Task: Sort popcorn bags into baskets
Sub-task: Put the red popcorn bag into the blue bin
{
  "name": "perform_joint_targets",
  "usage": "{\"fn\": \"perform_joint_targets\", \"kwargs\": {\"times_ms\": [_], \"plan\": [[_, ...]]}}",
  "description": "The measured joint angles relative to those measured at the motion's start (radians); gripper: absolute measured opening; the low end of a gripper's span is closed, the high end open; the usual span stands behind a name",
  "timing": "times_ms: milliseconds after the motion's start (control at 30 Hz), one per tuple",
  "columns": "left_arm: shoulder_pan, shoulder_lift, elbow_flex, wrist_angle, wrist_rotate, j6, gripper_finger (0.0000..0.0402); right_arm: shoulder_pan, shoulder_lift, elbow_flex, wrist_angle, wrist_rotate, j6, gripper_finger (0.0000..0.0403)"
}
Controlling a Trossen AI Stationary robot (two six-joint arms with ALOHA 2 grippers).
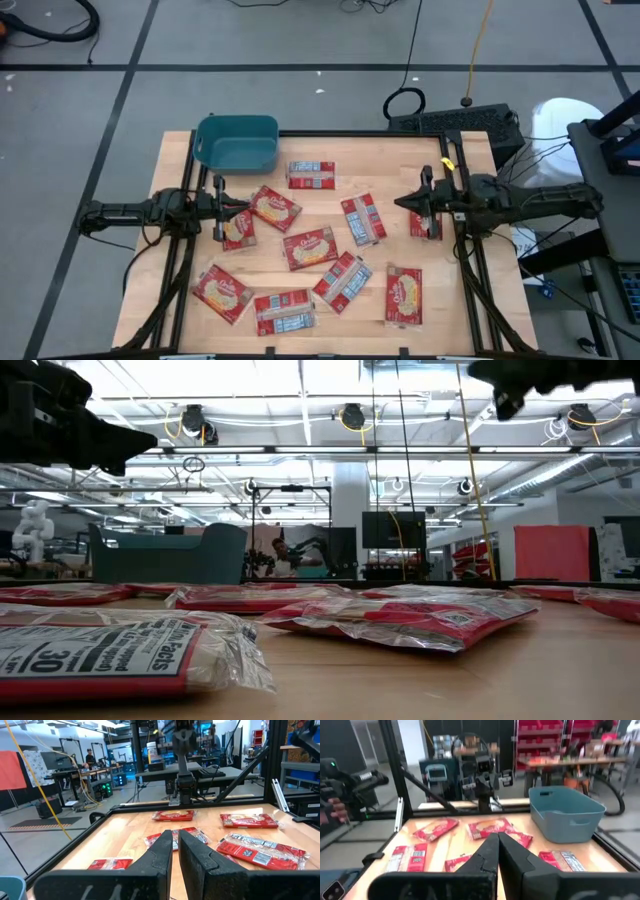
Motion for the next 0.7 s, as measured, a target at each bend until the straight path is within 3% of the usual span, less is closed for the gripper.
{"fn": "perform_joint_targets", "kwargs": {"times_ms": [367,700], "plan": [[0.000,0.000,0.000,0.000,0.000,0.000,0.0037,0.000,0.226,0.417,-0.324,0.000,0.046,0.0000],[0.000,0.000,0.000,0.000,0.000,0.000,0.0037,-0.001,0.355,0.660,-0.507,0.001,0.075,0.0000]]}}
